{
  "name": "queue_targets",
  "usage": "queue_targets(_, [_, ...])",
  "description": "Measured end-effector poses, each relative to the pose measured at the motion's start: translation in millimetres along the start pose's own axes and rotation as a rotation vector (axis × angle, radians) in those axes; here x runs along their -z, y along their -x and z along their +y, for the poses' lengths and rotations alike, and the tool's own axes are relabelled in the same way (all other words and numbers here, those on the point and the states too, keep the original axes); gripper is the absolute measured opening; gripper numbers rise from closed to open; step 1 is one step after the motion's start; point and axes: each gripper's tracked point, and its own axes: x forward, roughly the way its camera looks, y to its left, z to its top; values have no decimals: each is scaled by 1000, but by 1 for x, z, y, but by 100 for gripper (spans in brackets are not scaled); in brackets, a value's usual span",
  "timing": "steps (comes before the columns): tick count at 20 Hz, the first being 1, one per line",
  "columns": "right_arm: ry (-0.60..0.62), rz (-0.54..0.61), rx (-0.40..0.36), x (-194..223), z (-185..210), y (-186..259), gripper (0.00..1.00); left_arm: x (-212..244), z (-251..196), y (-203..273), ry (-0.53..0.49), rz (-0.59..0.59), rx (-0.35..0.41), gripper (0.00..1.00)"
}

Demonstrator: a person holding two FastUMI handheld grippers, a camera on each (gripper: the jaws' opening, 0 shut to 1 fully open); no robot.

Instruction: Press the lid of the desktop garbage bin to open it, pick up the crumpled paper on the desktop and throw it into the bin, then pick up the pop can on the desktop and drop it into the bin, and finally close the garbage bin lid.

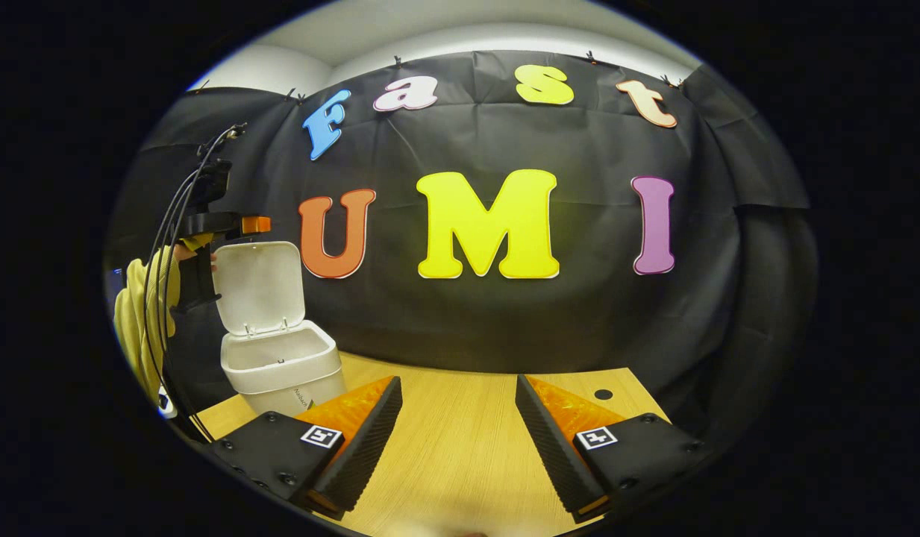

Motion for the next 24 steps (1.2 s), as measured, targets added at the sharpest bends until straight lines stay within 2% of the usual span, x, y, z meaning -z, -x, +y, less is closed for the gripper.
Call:
queue_targets(4, [12,5,-28,2,9,-1,98,13,-4,1,13,49,8,92])
queue_targets(8, [10,1,-26,3,4,1,98,15,-15,8,13,61,27,96])
queue_targets(12, [-18,7,-35,5,0,1,98,21,-34,25,-10,64,44,96])
queue_targets(17, [-13,7,-67,7,1,4,98,37,-62,54,18,97,90,96])
queue_targets(21, [-19,20,-101,13,1,7,98,59,-83,74,25,145,130,93])
queue_targets(22, [-23,25,-106,15,0,8,98,71,-88,80,42,176,138,85])
queue_targets(23, [-26,29,-113,17,-1,8,98,81,-92,84,58,197,139,94])
queue_targets(24, [-27,35,-115,20,-3,9,98,89,-94,86,60,210,135,94])
